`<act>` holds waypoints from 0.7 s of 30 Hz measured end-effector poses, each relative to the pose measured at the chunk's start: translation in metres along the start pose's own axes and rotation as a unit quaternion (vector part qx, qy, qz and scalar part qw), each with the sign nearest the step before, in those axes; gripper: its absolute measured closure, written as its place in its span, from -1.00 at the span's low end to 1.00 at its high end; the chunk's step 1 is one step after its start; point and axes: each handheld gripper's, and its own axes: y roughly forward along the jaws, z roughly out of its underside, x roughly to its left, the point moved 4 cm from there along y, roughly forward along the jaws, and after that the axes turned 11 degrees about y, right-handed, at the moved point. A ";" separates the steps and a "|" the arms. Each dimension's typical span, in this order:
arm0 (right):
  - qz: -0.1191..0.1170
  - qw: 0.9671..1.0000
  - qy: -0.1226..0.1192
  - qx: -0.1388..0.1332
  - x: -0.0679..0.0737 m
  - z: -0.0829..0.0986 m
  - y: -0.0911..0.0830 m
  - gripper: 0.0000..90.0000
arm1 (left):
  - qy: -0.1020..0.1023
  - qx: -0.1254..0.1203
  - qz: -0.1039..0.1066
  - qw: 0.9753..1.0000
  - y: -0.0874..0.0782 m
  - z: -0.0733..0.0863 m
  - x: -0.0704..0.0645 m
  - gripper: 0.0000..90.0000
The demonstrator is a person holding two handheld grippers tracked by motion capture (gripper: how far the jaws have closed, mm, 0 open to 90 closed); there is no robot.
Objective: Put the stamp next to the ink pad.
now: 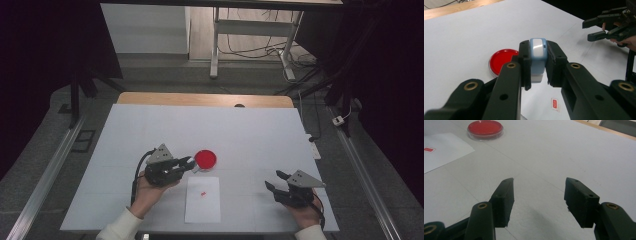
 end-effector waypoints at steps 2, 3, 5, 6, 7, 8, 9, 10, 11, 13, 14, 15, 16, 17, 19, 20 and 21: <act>-0.001 1.000 0.001 -0.001 0.000 0.000 0.001 -0.10 | -0.001 -0.001 -0.003 1.000 -0.002 -0.001 0.001 0.67; 0.001 1.000 0.001 -0.001 0.000 -0.001 0.001 -0.10 | 0.000 -0.002 -0.004 1.000 -0.003 -0.001 0.001 0.67; 0.002 1.000 0.001 -0.001 -0.001 -0.001 0.001 -0.10 | 0.000 -0.001 -0.007 1.000 -0.006 -0.002 0.002 0.67; 0.001 1.000 0.003 -0.002 -0.001 -0.001 0.002 -0.10 | 0.000 -0.003 -0.011 1.000 -0.007 -0.003 0.003 0.67; 0.001 1.000 0.003 -0.003 -0.002 -0.001 0.002 -0.10 | -0.003 -0.003 -0.013 1.000 -0.008 -0.003 0.004 0.67; 0.002 1.000 0.003 -0.003 -0.002 -0.001 0.002 -0.10 | -0.004 -0.002 -0.016 1.000 -0.009 -0.003 0.006 0.67; 0.003 1.000 0.002 -0.004 -0.002 -0.001 0.002 -0.10 | -0.006 -0.003 -0.020 1.000 -0.010 -0.003 0.008 0.67; 0.003 1.000 0.002 -0.005 -0.002 -0.002 0.002 -0.10 | -0.009 -0.003 -0.023 1.000 -0.011 -0.004 0.010 0.67; 0.004 1.000 0.001 -0.005 -0.002 -0.002 0.001 -0.10 | -0.013 -0.003 -0.026 1.000 -0.011 -0.004 0.013 0.67; 0.005 1.000 0.002 -0.008 -0.002 -0.002 0.000 -0.10 | -0.022 -0.003 -0.030 0.999 -0.011 -0.004 0.019 0.67; 0.003 1.000 0.005 -0.010 -0.003 -0.002 0.000 -0.10 | -0.027 -0.002 -0.032 0.999 -0.011 -0.004 0.022 0.67; 0.001 1.000 0.008 -0.012 -0.003 -0.003 0.000 -0.10 | -0.033 -0.001 -0.035 0.999 -0.010 -0.005 0.026 0.67; 0.000 1.000 0.008 -0.014 -0.003 -0.003 0.000 -0.10 | -0.037 0.000 -0.037 0.999 -0.010 -0.006 0.029 0.67; 0.000 1.000 0.008 -0.013 -0.004 -0.004 0.000 -0.10 | -0.043 -0.001 -0.038 0.998 -0.009 -0.007 0.032 0.67; -0.003 1.000 0.010 -0.014 -0.004 -0.004 0.001 -0.10 | -0.044 0.002 -0.046 0.998 -0.007 -0.010 0.038 0.67; -0.004 1.000 0.008 -0.013 -0.004 -0.004 0.002 -0.10 | -0.044 0.005 -0.050 0.998 -0.005 -0.011 0.040 0.67; -0.003 1.000 0.007 -0.013 -0.005 -0.004 0.002 -0.10 | -0.044 0.008 -0.054 0.998 -0.004 -0.012 0.043 0.67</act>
